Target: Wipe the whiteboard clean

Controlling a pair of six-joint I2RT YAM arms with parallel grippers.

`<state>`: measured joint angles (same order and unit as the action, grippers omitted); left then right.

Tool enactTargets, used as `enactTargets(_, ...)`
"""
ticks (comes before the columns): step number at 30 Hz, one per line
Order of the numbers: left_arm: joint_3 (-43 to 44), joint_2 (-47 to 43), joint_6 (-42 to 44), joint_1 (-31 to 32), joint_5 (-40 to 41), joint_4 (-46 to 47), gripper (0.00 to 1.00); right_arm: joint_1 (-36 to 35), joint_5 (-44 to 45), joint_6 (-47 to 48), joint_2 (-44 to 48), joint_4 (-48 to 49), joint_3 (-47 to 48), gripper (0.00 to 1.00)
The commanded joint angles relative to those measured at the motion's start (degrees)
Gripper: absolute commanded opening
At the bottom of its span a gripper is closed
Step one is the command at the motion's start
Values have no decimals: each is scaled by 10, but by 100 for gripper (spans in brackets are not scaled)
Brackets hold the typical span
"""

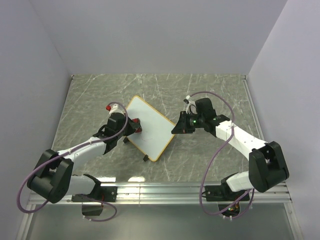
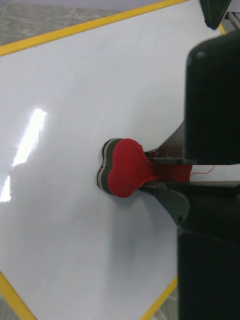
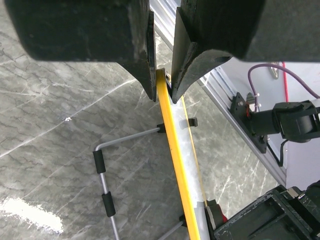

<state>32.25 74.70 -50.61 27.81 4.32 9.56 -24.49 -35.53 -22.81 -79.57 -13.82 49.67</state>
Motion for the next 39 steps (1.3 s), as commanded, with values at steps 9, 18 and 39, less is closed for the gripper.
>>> enactTargets(9,-69,34,-36,2,11,-135,0,-15,58,42,-31,-62,9,0)
enactTargets(18,-76,55,-81,2,3,-166,0,-14,54,36,-29,-50,11,0)
enactTargets(39,-55,89,-273,310,-20,-141,0,-14,35,8,6,-16,-4,0)
